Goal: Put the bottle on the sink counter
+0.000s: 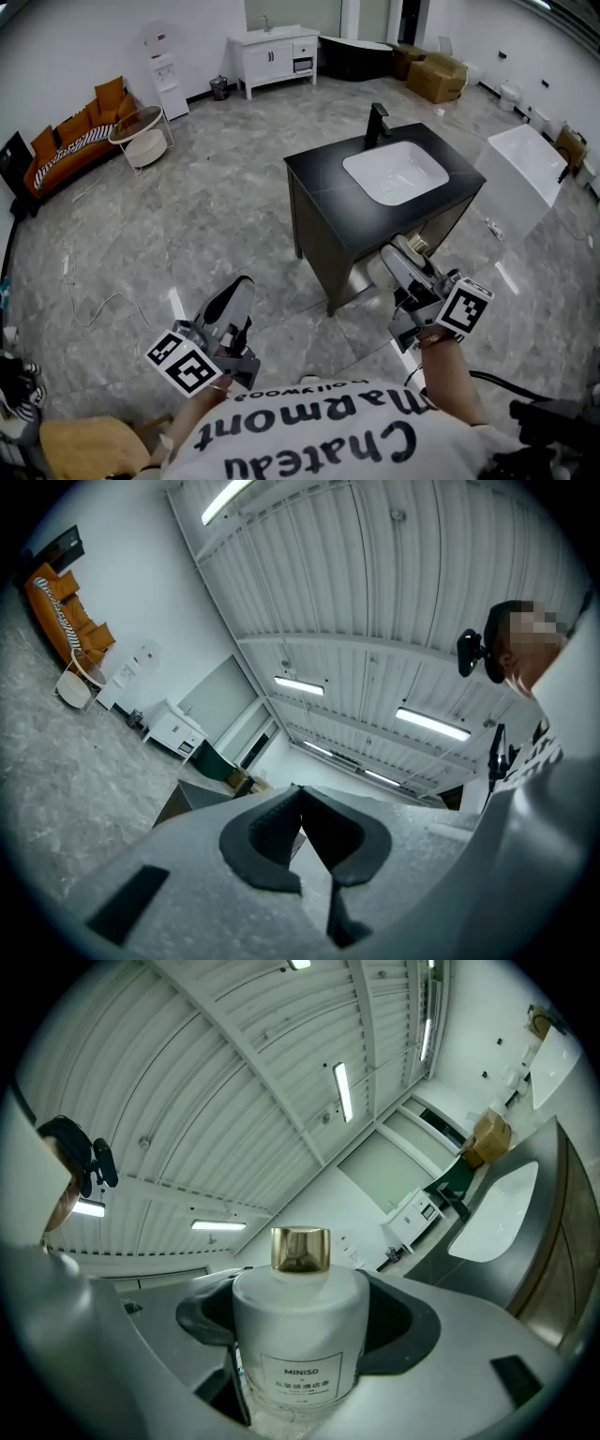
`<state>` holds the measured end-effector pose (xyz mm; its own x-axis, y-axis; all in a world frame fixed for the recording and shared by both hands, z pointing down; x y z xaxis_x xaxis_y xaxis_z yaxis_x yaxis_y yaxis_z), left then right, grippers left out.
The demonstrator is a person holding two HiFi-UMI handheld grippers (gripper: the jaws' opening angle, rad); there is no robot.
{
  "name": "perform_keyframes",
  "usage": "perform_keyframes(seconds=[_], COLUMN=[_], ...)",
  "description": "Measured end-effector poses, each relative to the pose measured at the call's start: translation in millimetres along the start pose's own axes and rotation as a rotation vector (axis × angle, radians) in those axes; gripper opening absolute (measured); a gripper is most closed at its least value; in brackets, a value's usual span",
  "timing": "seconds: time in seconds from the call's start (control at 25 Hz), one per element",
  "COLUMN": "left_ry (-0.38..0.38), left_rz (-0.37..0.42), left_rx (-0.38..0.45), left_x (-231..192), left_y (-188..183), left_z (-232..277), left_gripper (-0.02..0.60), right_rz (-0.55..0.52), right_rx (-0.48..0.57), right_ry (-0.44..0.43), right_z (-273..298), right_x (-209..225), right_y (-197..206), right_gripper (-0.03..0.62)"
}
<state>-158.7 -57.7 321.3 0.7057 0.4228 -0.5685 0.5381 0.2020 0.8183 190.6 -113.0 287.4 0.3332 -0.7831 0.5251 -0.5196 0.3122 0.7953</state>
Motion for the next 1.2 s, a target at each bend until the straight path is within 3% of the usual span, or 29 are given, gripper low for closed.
perform_keyframes(seconds=[0.24, 0.68, 1.08, 1.2], left_ry=[0.013, -0.012, 0.069, 0.096], left_rz=[0.007, -0.064, -0.080, -0.070], left_rx=[-0.007, -0.169, -0.278, -0.303], left_x=[-18.0, -52.7, -102.3, -116.2], left_y=[-0.2, 32.4, 29.9, 25.6], left_z=[61.9, 126.3, 233.0, 268.2], left_gripper=[0.015, 0.015, 0.015, 0.015], right_rz=[-0.043, 0.099, 0.176, 0.191], right_rx=[0.032, -0.032, -0.059, -0.070], right_ry=[-0.008, 0.119, 0.245, 0.319], right_z=[24.2, 27.3, 63.3, 74.9], right_x=[51.3, 134.7, 211.2, 241.1], right_y=[-30.2, 4.6, 22.0, 30.7], right_gripper=[0.344, 0.344, 0.344, 0.344])
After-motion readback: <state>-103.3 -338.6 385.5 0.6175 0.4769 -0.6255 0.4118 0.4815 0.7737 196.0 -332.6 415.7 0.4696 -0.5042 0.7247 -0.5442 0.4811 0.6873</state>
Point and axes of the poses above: the fingertips, and each gripper's own axes: z forward along the fingers, x to its right, y out of its underside, the point moved 9 cm from there along -z, backward along the fingers, and after that the axes turned 13 degrees about -y, right-handed, at the moved point
